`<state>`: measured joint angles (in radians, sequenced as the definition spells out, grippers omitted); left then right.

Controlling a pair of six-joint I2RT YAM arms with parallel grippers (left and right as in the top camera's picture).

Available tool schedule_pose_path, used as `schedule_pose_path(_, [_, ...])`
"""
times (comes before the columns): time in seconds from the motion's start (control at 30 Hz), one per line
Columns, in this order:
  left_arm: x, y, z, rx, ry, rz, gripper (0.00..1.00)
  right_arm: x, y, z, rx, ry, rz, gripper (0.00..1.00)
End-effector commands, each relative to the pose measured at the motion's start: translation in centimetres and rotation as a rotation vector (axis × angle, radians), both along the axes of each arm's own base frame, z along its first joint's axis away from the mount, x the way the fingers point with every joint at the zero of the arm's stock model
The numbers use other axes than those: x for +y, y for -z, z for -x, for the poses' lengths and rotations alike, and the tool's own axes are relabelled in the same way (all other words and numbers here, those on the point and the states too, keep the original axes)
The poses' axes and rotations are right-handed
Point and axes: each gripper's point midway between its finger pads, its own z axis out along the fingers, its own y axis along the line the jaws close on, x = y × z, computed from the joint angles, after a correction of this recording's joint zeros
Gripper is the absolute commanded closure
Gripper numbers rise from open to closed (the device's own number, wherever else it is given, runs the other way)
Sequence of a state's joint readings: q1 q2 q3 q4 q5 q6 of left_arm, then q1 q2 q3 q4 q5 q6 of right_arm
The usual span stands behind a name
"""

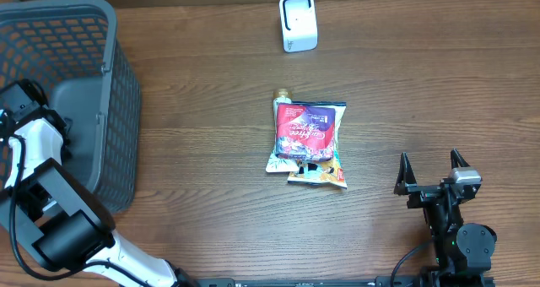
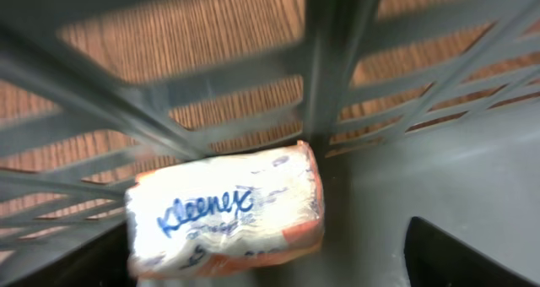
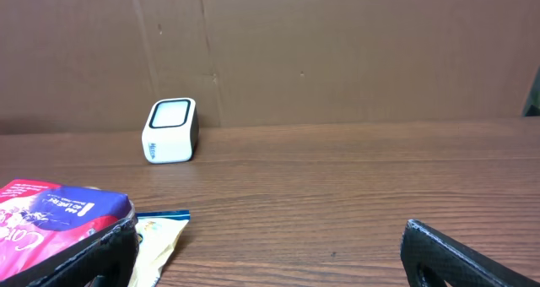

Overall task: Scan the item barcode
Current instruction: 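Grasp the orange Kleenex tissue pack in the basket with left gripper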

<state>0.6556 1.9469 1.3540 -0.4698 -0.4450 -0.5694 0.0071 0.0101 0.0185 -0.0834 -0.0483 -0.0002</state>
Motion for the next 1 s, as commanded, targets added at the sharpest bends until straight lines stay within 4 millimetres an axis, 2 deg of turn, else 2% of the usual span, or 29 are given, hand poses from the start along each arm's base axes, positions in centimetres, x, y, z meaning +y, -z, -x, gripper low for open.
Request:
schedule_pose_path(0.0, [0.5, 1.0, 0.4, 0.019, -0.017, 0.004, 0.31, 0.0, 0.3, 0.0, 0.0, -0.003, -0.004, 0.0])
schedule_pose_path(0.03, [0.6, 1.0, 0.5, 0.023, -0.014, 0.004, 0.41, 0.0, 0.3, 0.0, 0.0, -0.003, -0.004, 0.0])
schedule_pose_path(0.13, [0.6, 0.9, 0.5, 0.058, 0.031, -0.001, 0.84, 0.0, 0.3, 0.0, 0.0, -0.003, -0.004, 0.0])
schedule_pose_path(0.17, [0.6, 0.9, 0.5, 0.067, 0.044, -0.003, 0.94, 0.0, 0.3, 0.0, 0.0, -0.003, -0.004, 0.0])
schedule_pose_path(0.2, [0.6, 0.7, 0.6, 0.074, 0.056, -0.005, 0.96, 0.0, 0.3, 0.0, 0.0, -0.003, -0.004, 0.0])
schedule_pose_path(0.27, [0.5, 0.0, 0.6, 0.067, 0.058, -0.009, 0.96, 0.0, 0.3, 0.0, 0.0, -0.003, -0.004, 0.0])
schedule_pose_path(0.37, [0.2, -2.4, 0.1, 0.018, 0.07, -0.035, 0.96, 0.0, 0.3, 0.0, 0.0, -0.003, -0.004, 0.0])
schedule_pose_path(0.5, [-0.9, -9.6, -0.8, -0.139, 0.105, -0.113, 0.96, 0.0, 0.3, 0.0, 0.0, -0.003, -0.004, 0.0])
schedule_pose_path(0.53, [-1.2, -10.8, -0.9, -0.172, 0.117, -0.12, 0.96, 0.0, 0.3, 0.0, 0.0, -0.003, -0.004, 0.0])
schedule_pose_path(0.57, [-2.1, -13.2, -1.1, -0.237, 0.148, -0.127, 0.96, 0.0, 0.3, 0.0, 0.0, -0.003, -0.004, 0.0])
schedule_pose_path(0.67, [-3.7, -16.5, -1.3, -0.338, 0.208, -0.127, 0.96, 0.0, 0.3, 0.0, 0.0, -0.003, -0.004, 0.0])
schedule_pose_path(0.73, [-6.9, -19.4, -2.5, -0.46, 0.334, -0.074, 0.96, 0.0, 0.3, 0.0, 0.0, -0.003, -0.004, 0.0])
schedule_pose_path(0.83, [-10.5, -22.3, -3.6, -0.555, 0.456, -0.053, 0.96, 0.0, 0.3, 0.0, 0.0, -0.003, -0.004, 0.0])
schedule_pose_path(0.87, [-10.9, -22.6, -3.7, -0.557, 0.461, -0.062, 0.96, 0.0, 0.3, 0.0, 0.0, -0.003, -0.004, 0.0])
schedule_pose_path(0.9, [-11.0, -22.8, -3.6, -0.55, 0.458, -0.074, 0.93, 0.0, 0.3, 0.0, 0.0, -0.003, -0.004, 0.0])
schedule_pose_path(0.93, [-10.8, -22.6, -3.4, -0.523, 0.437, -0.092, 0.75, 0.0, 0.3, 0.0, 0.0, -0.003, -0.004, 0.0])
schedule_pose_path(0.97, [-10.4, -22.1, -3.1, -0.499, 0.414, -0.096, 0.7, 0.0, 0.3, 0.0, 0.0, -0.003, -0.004, 0.0])
